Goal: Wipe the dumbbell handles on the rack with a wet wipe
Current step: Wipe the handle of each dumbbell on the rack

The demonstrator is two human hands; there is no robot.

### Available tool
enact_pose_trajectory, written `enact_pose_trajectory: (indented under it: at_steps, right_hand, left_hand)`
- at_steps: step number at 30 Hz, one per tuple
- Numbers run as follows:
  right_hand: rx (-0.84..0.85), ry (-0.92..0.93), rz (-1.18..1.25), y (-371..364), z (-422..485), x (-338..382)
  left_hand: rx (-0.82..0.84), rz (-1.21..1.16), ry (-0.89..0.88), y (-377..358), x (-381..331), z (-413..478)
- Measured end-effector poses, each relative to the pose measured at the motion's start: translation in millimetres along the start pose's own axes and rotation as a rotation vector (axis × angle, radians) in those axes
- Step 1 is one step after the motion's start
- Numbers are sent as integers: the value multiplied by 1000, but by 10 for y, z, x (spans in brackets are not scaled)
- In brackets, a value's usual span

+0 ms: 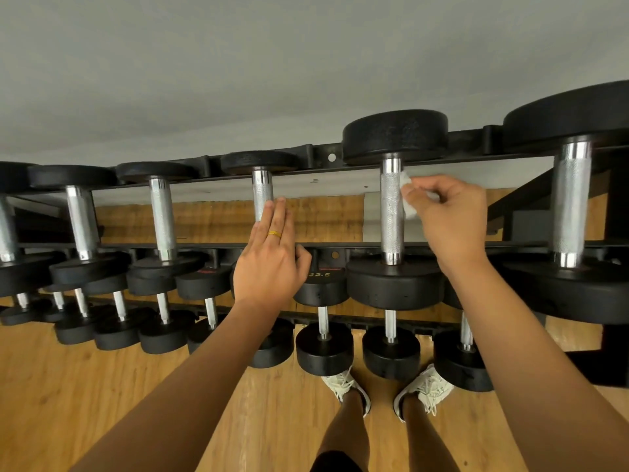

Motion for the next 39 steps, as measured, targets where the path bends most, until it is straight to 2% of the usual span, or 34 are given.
enact_pose_trajectory:
  at_steps: [3,9,16,23,28,33,36,39]
  right_hand:
    - [-27,15,7,-47,95,75]
    - [132,9,-164,135,-230,-113]
    - [51,-29,-58,65,-30,-48]
    - [252,-59,-190,235,-293,-149]
    - [165,-20,-140,157,-125,-29]
    - [313,-56,-232,309,-403,-147]
    - [345,-91,-247,333,-341,-143]
    - [251,-93,-190,302,-257,-74]
  left_hand:
    - [4,8,5,2,-8,8]
    - [-2,11,1,4,3,2]
    - [-11,17,-7,18,-15,2]
    - [16,3,10,20,-6,5]
    - [43,-2,15,26,-14,3]
    - [61,-5,23,28,-14,1]
    - [62,-9,23,31,-15,4]
    - [65,-1,27,38,-13,7]
Point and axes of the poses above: each hand's wrist, its own z-axis towards the middle knuckle, its own y-axis out of the back of the hand, x = y × z, the point moved 4 cm from there along z, towards the middle knuckle, and after that the axes turned 14 degrees about -x, right-handed, at the moved point
